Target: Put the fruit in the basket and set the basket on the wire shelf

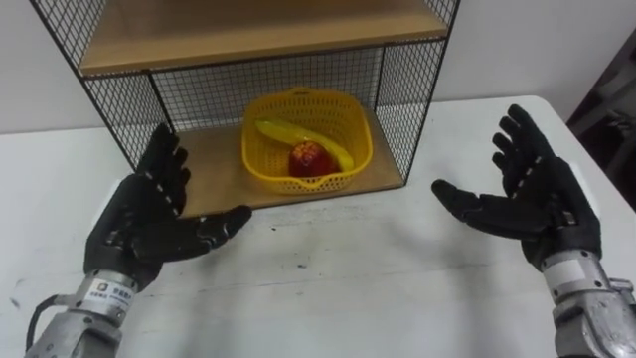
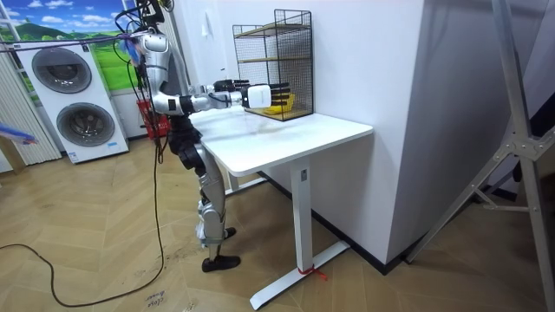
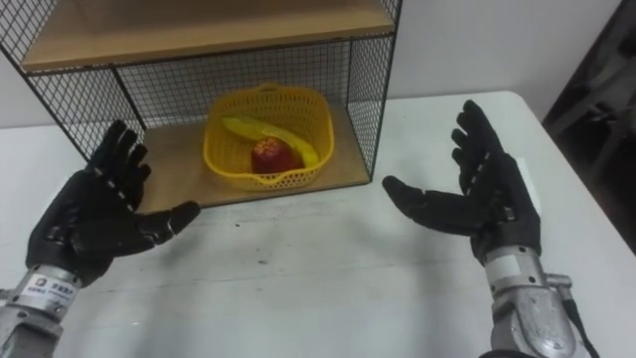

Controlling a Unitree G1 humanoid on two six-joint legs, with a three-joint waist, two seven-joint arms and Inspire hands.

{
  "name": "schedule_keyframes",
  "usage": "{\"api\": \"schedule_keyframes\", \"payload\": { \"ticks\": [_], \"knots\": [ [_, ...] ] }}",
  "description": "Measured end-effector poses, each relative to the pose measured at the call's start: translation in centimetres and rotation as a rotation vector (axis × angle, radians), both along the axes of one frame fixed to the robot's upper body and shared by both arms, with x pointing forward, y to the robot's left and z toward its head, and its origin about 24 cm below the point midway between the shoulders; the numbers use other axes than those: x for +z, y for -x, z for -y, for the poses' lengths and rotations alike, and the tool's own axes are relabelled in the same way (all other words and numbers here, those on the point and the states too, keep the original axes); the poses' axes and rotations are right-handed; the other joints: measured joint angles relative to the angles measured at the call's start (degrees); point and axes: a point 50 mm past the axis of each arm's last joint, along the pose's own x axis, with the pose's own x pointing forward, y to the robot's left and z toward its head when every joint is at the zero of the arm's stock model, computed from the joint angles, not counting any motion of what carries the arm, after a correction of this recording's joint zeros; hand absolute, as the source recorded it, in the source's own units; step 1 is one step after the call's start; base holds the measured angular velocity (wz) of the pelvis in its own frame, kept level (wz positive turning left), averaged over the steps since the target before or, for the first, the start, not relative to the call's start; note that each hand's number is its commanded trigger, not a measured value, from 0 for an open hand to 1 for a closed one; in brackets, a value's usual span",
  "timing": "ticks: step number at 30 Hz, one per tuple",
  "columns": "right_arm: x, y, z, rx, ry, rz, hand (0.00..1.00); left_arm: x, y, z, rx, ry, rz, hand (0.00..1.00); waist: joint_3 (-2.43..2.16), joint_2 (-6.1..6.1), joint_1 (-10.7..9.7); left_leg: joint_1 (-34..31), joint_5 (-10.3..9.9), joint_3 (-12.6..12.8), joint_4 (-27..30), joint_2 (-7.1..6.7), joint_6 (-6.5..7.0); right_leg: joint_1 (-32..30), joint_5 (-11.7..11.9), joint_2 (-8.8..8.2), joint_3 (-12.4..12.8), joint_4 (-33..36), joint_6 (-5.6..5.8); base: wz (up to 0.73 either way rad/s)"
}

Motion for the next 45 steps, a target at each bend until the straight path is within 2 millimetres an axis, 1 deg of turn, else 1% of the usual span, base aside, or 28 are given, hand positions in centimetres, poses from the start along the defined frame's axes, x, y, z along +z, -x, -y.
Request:
{"api": "schedule_keyframes", "payload": {
  "ticks": [3,7,10,12,15,17,19,21,22,23,24,25,27,28,30,31,32,33,34,35,36,37,39,40,42,43,45],
  "knots": [
    [0.8,0.2,1.1,-0.057,0.022,0.033,0.0,1.0,0.2,-0.9,0.009,-0.034,0.042,0.0,-0.15,0.59,0.05,-0.1,0.02,-0.01,-0.1,-0.04,0.0,-0.18,0.02,-0.02,0.03,0.02,0.01,0.0],
    [1.4,0.6,2.6,-0.124,0.047,0.052,0.0,1.6,0.6,-1.5,-0.017,-0.082,0.061,0.0,-0.08,1.18,0.08,0.08,0.05,-0.07,-0.14,-0.05,-0.03,0.05,-0.01,-0.04,-0.11,0.03,0.01,0.0],
    [2.1,1.0,4.0,-0.182,0.039,0.077,0.0,2.0,1.4,-2.8,-0.023,-0.126,0.058,0.0,0.1,1.37,0.04,0.2,0.1,-0.06,-0.32,-0.03,-0.13,0.02,-0.28,-0.07,-0.14,0.19,-0.1,0.0],
    [2.9,1.4,5.4,-0.236,0.07,0.098,0.0,2.6,1.9,-4.0,-0.029,-0.169,0.068,0.0,0.21,1.68,0.26,-0.06,0.11,-0.05,-0.31,0.0,-0.15,-0.14,-0.37,-0.06,-0.23,0.14,-0.21,0.0],
    [4.0,1.9,6.3,-0.294,0.122,0.128,0.0,3.6,2.6,-4.9,-0.018,-0.207,0.095,0.0,0.4,2.25,0.37,-0.69,0.17,-0.17,-0.34,-0.01,-0.2,-0.49,-0.18,-0.02,-0.34,0.07,-0.04,0.0],
    [4.3,2.1,6.8,-0.319,0.155,0.125,0.0,3.8,2.8,-5.1,-0.014,-0.218,0.097,0.0,0.56,2.54,0.38,-0.91,0.26,-0.17,-0.32,0.0,-0.11,-0.7,-0.17,-0.01,-0.32,0.11,-0.07,0.0],
    [4.4,2.5,7.4,-0.361,0.169,0.12,0.0,4.2,2.9,-5.4,-0.013,-0.228,0.103,0.0,0.48,2.69,0.44,-1.24,0.3,-0.25,-0.2,0.03,-0.07,-0.86,-0.25,0.0,-0.42,0.2,-0.12,0.02],
    [4.8,3.1,8.3,-0.442,0.178,0.133,0.0,4.9,3.3,-6.4,0.016,-0.25,0.117,0.0,0.44,2.75,0.74,-1.6,0.33,-0.42,-0.21,0.04,-0.13,-1.04,-0.39,-0.03,-0.71,0.28,-0.22,0.05],
    [4.9,3.3,8.6,-0.464,0.179,0.138,0.0,5.1,3.5,-6.8,0.029,-0.247,0.125,0.0,0.47,2.57,0.78,-1.74,0.37,-0.45,-0.21,0.04,-0.14,-1.2,-0.39,-0.04,-0.77,0.28,-0.22,0.04],
    [5.3,3.8,9.4,-0.516,0.174,0.153,0.0,5.7,3.9,-7.5,0.065,-0.245,0.147,0.0,0.24,2.86,1.01,-1.94,0.42,-0.45,-0.15,0.08,-0.11,-1.4,-0.37,-0.03,-0.85,0.28,-0.24,0.0],
    [5.6,4.3,10.1,-0.577,0.172,0.166,0.0,6.3,4.3,-8.3,0.116,-0.241,0.171,0.0,0.38,2.63,1.23,-2.06,0.46,-0.45,-0.15,0.1,-0.11,-1.5,-0.36,-0.04,-0.95,0.27,-0.27,0.0],
    [5.7,4.6,10.4,-0.604,0.174,0.171,0.0,6.6,4.6,-8.7,0.146,-0.242,0.18,0.0,0.38,2.63,1.35,-2.06,0.47,-0.44,-0.18,0.1,-0.12,-1.51,-0.36,-0.04,-0.99,0.26,-0.28,0.0],
    [6.1,5.7,11.4,-0.703,0.187,0.179,0.0,7.3,5.8,-10.4,0.266,-0.235,0.203,0.0,0.45,2.4,1.55,-1.92,0.58,-0.6,-0.39,0.03,-0.19,-1.38,-0.39,-0.24,-1.59,0.22,-0.35,0.02],
    [6.1,6.0,11.6,-0.726,0.193,0.176,0.0,7.5,6.2,-10.8,0.293,-0.223,0.212,0.0,0.43,2.38,1.63,-1.88,0.63,-0.64,-0.43,0.01,-0.18,-1.36,-0.4,-0.26,-1.62,0.25,-0.36,0.03],
    [6.2,7.4,12.6,-0.83,0.168,0.186,0.0,7.8,8.2,-12.4,0.414,-0.162,0.233,0.0,0.37,2.46,1.69,-1.84,0.62,-0.91,-0.44,-0.06,-0.21,-1.06,-0.48,-0.39,-2.06,0.27,-0.4,0.06],
    [6.2,7.8,12.9,-0.863,0.152,0.19,0.0,7.9,8.8,-12.9,0.451,-0.134,0.243,0.0,0.38,2.47,1.72,-1.84,0.57,-1.11,-0.44,-0.11,-0.32,-0.85,-0.54,-0.47,-2.37,0.26,-0.41,0.17],
    [6.3,8.7,13.5,-0.93,0.127,0.197,0.0,7.9,9.8,-13.8,0.534,-0.087,0.259,0.0,0.34,2.5,1.79,-1.84,0.54,-1.4,-0.43,-0.24,-0.45,-0.68,-0.82,-0.71,-2.99,0.4,-0.52,0.17],
    [6.5,9.6,14.1,-0.998,0.121,0.208,0.0,7.7,10.8,-14.8,0.626,-0.05,0.264,0.0,0.19,2.59,2.05,-1.86,0.53,-1.59,-0.36,-0.3,-0.48,-0.99,-1.15,-0.8,-3.13,0.5,-0.76,0.13],
    [6.6,10.1,14.3,-1.033,0.127,0.209,0.0,7.7,11.3,-15.3,0.673,-0.035,0.264,0.0,-0.01,2.62,2.45,-1.87,0.52,-1.6,-0.36,-0.31,-0.49,-1.15,-1.2,-0.82,-3.1,0.58,-0.78,0.0],
    [6.8,11.1,14.8,-1.105,0.138,0.208,0.0,7.7,12.4,-16.2,0.77,-0.007,0.27,0.0,-0.2,2.47,3.48,-1.92,0.52,-1.38,-0.41,-0.38,-0.49,-1.7,-1.51,-1.02,-2.91,1.29,-0.8,0.0],
    [6.9,12.0,15.2,-1.171,0.144,0.209,0.0,7.6,13.7,-17.0,0.873,0.022,0.27,0.0,-0.21,2.37,3.94,-1.89,0.54,-1.41,-0.46,-0.43,-0.51,-1.64,-1.62,-1.11,-3.1,1.4,-0.74,0.0],
    [6.9,12.4,15.3,-1.201,0.145,0.214,0.0,7.4,14.3,-17.4,0.923,0.036,0.273,0.0,-0.21,2.38,4.29,-1.91,0.55,-1.4,-0.46,-0.43,-0.53,-1.64,-1.61,-1.1,-3.1,1.4,-0.73,0.07],
    [6.5,13.8,16.2,-1.313,0.101,0.224,0.0,6.4,16.8,-18.8,1.123,0.103,0.256,0.0,-0.32,2.31,4.9,-2.02,0.56,-1.56,-0.3,-0.39,-0.56,-1.57,-1.63,-1.07,-3.21,1.37,-0.75,0.04],
    [6.2,14.2,16.5,-1.342,0.084,0.219,0.0,6.1,17.5,-19.2,1.179,0.128,0.25,0.0,-0.36,2.28,5.01,-2.1,0.55,-1.59,-0.28,-0.39,-0.56,-1.52,-1.64,-1.07,-3.24,1.34,-0.76,0.05],
    [5.0,15.4,17.4,-1.458,0.027,0.186,0.0,4.3,20.4,-20.3,1.422,0.236,0.209,0.0,-0.38,2.28,5.63,-2.19,0.56,-1.66,-0.34,-0.45,-0.57,-1.39,-1.65,-1.13,-3.49,1.2,-0.75,0.04],
    [4.6,15.9,17.5,-1.488,0.013,0.17,0.0,3.7,21.1,-20.4,1.478,0.262,0.193,0.0,-0.38,2.3,5.79,-2.27,0.57,-1.72,-0.34,-0.45,-0.58,-1.38,-1.64,-1.12,-3.59,1.15,-0.73,0.07],
    [2.7,17.7,18.2,-1.613,-0.067,0.103,0.0,1.3,23.8,-20.8,1.699,0.353,0.102,0.0,-0.3,2.58,6.09,-2.74,0.54,-2.12,0.0,-0.58,-0.57,-1.51,-1.7,-1.29,-4.16,1.27,-0.61,0.12]
  ]
}}
